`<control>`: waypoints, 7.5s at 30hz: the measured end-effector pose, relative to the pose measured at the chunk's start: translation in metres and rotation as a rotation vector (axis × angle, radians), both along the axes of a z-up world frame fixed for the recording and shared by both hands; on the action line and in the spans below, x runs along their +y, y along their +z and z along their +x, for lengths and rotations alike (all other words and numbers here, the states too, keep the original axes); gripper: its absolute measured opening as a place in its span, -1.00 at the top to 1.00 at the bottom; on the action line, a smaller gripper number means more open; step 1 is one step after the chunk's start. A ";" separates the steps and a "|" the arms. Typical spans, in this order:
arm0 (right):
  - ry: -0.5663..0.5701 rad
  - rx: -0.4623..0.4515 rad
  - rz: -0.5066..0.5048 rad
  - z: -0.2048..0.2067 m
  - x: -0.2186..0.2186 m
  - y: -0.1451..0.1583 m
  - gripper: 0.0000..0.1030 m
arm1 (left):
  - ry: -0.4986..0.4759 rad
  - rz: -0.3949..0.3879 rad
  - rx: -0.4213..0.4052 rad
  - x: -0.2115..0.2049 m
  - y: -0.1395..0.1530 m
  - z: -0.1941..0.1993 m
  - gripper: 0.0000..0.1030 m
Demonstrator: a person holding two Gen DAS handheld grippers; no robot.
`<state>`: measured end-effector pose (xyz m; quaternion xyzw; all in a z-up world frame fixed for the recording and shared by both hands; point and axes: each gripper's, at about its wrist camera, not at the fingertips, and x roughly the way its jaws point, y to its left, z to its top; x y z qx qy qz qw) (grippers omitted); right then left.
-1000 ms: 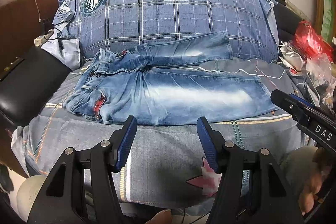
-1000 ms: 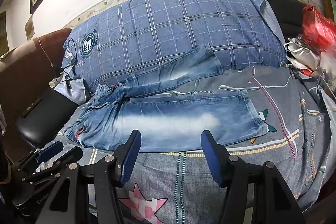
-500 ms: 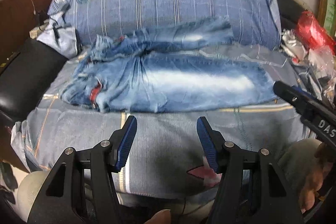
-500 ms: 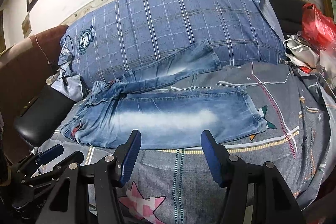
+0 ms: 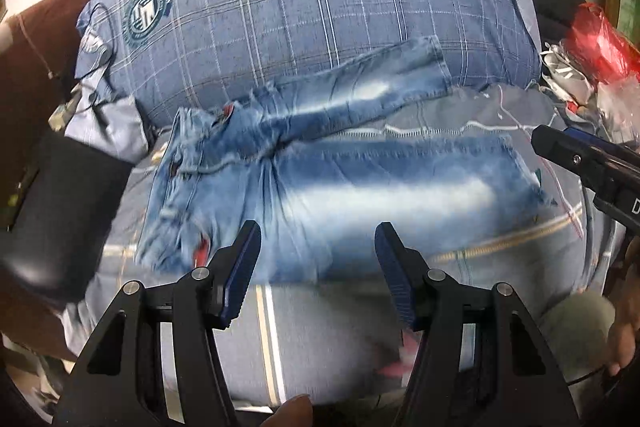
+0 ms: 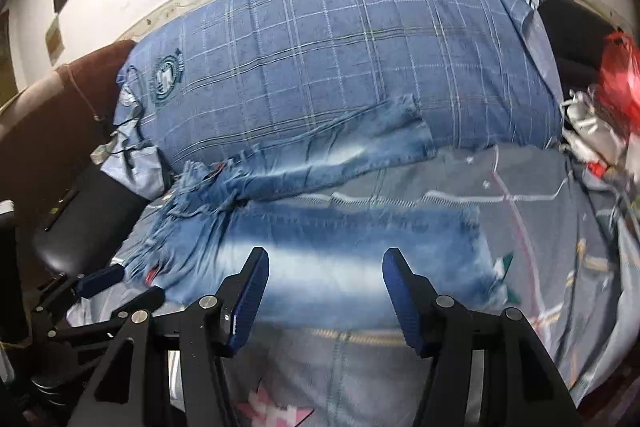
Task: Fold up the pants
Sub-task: 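Move both tools toward the blue jeans lying on the bed, then grasp the jeans leg hem with the right tool while the left tool grasps the waist edge, then lift and fold the held jeans leg over the other leg with both tools, then open both tools to release the folded jeans and pull back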
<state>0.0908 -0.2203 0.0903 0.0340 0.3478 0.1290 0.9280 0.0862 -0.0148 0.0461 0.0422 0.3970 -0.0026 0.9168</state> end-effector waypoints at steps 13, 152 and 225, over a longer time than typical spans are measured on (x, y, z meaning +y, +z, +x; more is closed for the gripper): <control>0.003 0.045 -0.037 0.051 0.006 -0.033 -0.11 | -0.016 -0.022 0.116 -0.008 -0.052 0.043 -0.15; -0.067 0.439 0.369 0.189 -0.081 -0.150 0.91 | 0.214 -1.038 0.208 0.105 -0.072 0.149 0.95; -0.222 0.481 0.331 0.102 -0.173 -0.137 0.30 | 0.001 -0.803 0.476 -0.018 -0.125 0.086 0.69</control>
